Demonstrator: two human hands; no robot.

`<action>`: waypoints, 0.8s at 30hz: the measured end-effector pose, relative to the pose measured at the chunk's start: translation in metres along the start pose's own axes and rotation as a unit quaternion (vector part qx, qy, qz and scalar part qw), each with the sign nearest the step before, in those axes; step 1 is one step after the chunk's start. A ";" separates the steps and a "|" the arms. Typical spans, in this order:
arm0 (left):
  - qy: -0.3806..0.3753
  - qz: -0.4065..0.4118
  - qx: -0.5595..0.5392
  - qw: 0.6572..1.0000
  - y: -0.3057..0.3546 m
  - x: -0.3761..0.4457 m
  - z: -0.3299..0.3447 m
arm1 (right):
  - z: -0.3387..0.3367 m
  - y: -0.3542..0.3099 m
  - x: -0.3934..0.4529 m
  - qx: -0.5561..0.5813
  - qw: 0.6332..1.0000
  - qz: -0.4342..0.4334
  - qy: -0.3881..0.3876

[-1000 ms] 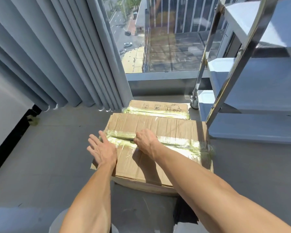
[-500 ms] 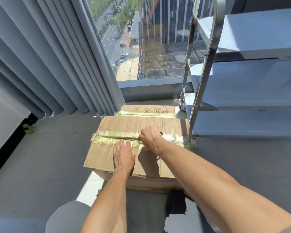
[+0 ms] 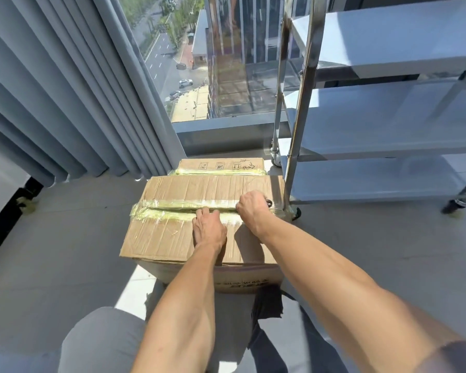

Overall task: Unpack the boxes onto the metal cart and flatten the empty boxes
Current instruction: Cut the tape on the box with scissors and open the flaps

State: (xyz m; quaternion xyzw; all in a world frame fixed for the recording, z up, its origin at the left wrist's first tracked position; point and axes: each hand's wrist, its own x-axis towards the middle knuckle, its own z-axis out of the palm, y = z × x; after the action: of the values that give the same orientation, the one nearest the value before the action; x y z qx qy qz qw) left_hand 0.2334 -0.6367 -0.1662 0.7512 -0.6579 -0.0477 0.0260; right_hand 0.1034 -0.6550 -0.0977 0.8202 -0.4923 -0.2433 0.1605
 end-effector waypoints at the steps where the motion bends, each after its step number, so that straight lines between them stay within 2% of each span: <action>1: -0.002 -0.003 -0.013 1.000 0.006 0.001 0.000 | -0.002 -0.004 0.003 0.000 1.000 0.003 0.002; 4: -0.009 -0.014 -0.025 1.000 0.012 0.000 0.008 | 0.003 -0.003 0.001 0.015 1.000 0.005 0.004; 7: -0.023 -0.008 0.009 1.000 0.015 -0.004 0.018 | 0.015 -0.001 -0.006 0.020 1.000 0.009 0.011; 13: -0.109 -0.016 0.030 0.993 0.017 0.021 -0.014 | 0.004 0.024 -0.011 0.029 0.999 -0.003 0.026; 20: -0.072 -0.019 0.030 0.997 0.020 0.007 -0.032 | -0.003 0.031 -0.032 0.026 0.999 0.037 0.012; 24: -0.075 -0.006 0.034 0.997 0.014 0.000 -0.044 | -0.001 0.031 -0.041 0.022 0.998 0.048 0.018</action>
State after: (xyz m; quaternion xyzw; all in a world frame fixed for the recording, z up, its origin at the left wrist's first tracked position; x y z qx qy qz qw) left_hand 0.2240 -0.6391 -0.1213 0.7495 -0.6550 -0.0818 -0.0497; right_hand 0.0645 -0.6327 -0.0716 0.8030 -0.5334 -0.2099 0.1630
